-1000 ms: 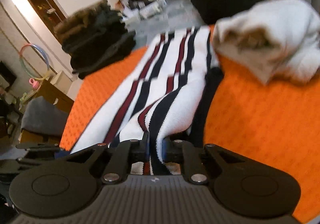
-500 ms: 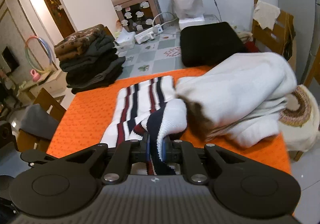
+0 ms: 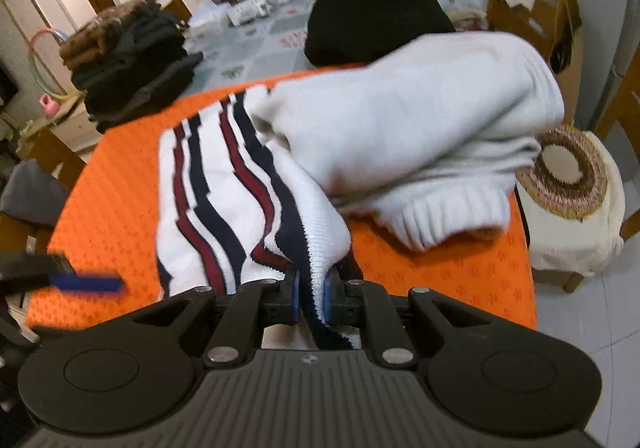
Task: Fold clothes
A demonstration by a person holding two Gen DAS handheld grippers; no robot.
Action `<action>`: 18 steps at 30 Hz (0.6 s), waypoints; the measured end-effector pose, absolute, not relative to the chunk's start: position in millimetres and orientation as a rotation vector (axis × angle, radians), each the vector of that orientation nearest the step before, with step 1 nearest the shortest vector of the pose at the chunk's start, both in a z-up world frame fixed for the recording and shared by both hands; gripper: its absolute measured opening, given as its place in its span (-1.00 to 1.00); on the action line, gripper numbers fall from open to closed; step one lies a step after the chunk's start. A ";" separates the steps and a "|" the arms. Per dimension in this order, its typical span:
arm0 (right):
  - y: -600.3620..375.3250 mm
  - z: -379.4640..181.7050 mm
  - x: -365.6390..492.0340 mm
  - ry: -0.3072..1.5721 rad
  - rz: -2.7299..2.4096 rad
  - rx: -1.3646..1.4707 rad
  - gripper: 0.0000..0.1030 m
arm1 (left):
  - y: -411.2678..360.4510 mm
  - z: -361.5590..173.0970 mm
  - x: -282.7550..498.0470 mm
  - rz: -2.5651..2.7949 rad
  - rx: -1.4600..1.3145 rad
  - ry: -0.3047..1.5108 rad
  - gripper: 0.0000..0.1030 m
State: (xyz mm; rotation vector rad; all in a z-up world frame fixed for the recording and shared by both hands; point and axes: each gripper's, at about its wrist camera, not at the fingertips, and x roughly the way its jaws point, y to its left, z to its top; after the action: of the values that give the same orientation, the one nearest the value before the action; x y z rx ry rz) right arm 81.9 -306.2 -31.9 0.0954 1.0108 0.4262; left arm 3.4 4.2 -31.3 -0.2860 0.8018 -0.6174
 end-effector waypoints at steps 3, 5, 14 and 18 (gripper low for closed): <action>-298.7 -30.5 74.7 0.986 0.486 0.104 -0.75 | 28.2 -31.9 15.3 -0.525 -0.326 0.822 0.48; -285.4 -25.7 68.1 0.969 0.549 0.096 -0.75 | 42.3 -31.7 24.7 -0.456 -0.352 0.834 0.52; -204.7 -17.7 39.9 0.966 0.781 0.027 -0.75 | 64.0 -20.1 81.6 -0.344 -0.456 0.828 0.64; -178.3 -16.4 30.0 0.963 0.826 0.017 -0.76 | 53.1 -26.3 104.2 -0.381 -0.410 0.882 0.65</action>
State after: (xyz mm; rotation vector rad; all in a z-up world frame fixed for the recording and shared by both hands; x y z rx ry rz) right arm 30.0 -178.3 -16.4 0.0165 0.9626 0.8262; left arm 104.2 53.1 -26.3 -0.4097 0.8820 -0.3811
